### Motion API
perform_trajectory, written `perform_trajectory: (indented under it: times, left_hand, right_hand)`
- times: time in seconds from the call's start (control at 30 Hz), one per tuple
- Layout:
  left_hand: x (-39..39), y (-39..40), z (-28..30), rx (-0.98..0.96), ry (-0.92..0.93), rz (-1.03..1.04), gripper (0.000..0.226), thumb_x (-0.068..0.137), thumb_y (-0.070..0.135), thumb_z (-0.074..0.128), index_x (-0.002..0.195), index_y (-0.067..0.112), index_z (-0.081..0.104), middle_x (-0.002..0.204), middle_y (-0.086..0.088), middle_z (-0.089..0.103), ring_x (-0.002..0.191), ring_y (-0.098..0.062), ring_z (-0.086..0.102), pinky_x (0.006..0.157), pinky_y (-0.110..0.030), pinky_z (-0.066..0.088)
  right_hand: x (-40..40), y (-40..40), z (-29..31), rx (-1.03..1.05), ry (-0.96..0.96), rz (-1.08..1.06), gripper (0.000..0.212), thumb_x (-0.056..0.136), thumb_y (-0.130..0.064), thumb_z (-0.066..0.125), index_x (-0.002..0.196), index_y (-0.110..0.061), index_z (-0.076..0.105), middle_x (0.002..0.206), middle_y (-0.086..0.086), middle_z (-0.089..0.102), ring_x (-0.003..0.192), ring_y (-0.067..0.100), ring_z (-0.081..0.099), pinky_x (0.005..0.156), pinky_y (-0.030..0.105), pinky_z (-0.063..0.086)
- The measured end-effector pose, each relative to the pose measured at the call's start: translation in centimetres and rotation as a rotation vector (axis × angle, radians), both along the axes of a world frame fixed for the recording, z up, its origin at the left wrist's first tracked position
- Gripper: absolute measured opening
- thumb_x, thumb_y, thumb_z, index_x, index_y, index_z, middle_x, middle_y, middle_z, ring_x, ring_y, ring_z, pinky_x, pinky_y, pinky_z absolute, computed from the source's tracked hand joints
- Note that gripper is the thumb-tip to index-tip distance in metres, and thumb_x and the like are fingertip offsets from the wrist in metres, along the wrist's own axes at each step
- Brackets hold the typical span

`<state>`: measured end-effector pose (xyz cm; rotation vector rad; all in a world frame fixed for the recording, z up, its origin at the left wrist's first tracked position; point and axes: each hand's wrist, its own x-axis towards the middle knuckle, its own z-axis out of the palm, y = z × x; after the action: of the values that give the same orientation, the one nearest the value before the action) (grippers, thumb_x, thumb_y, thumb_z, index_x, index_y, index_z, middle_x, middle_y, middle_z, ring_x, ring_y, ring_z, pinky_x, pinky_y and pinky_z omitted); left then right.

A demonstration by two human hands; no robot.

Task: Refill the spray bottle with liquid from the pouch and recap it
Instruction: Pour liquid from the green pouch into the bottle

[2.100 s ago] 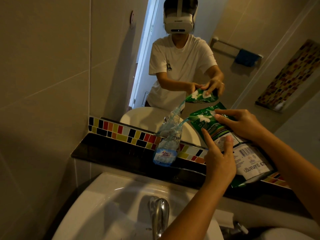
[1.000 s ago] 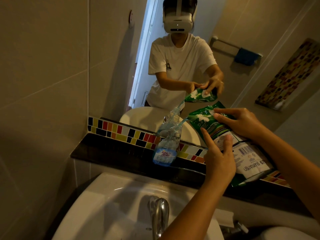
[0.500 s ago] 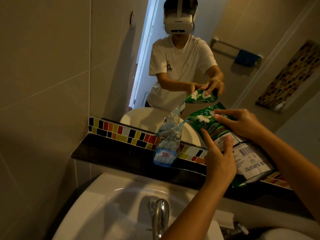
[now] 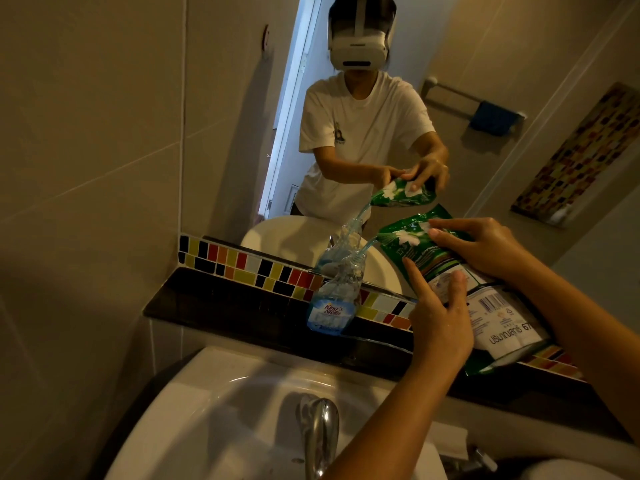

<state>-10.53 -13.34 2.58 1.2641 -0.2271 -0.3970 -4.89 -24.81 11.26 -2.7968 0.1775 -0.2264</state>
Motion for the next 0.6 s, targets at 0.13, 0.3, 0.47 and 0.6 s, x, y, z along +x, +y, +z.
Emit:
perform_trajectory:
  times: [0.13,0.3,0.47,0.6]
  left_hand:
    - [0.0,0.08,0.13,-0.003,-0.004,0.0,0.075,0.098,0.052,0.036,0.151,0.039,-0.014,0.141,-0.01,0.051,0.066,0.007,0.043,0.045,0.004,0.039]
    - [0.03,0.0,0.14,-0.006,-0.006,0.0,0.074,0.098,0.052,0.036,0.151,0.039,-0.014,0.14,-0.01,0.052,0.066,0.007,0.044,0.045,0.003,0.04]
    - [0.06,0.04,0.18,-0.008,-0.003,-0.001,0.074,0.098,0.052,0.036,0.151,0.039,-0.014,0.141,-0.01,0.051,0.067,0.007,0.043,0.046,0.003,0.04]
    - [0.16,-0.01,0.01,-0.001,-0.002,-0.002,0.075,0.097,0.054,0.036,0.15,0.041,-0.015,0.139,-0.009,0.053,0.069,0.005,0.046,0.046,0.0,0.042]
  right_hand:
    - [-0.05,0.08,0.05,-0.002,0.0,0.005,0.044,0.085,-0.055,0.052,0.125,-0.038,0.06,0.114,0.002,0.067,0.079,0.001,0.062,0.063,0.017,0.044]
    - [0.08,0.08,0.25,-0.004,0.019,-0.004,0.045,0.084,-0.057,0.051,0.125,-0.04,0.059,0.116,0.002,0.067,0.079,0.003,0.064,0.061,0.018,0.045]
    - [0.07,0.26,0.32,-0.021,0.011,-0.001,0.044,0.086,-0.055,0.051,0.126,-0.038,0.058,0.118,0.003,0.066,0.077,-0.002,0.061,0.06,0.016,0.043]
    - [0.05,0.5,0.48,-0.015,0.02,-0.003,0.044,0.087,-0.053,0.052,0.127,-0.036,0.058,0.118,0.005,0.066,0.076,0.0,0.061,0.059,0.015,0.043]
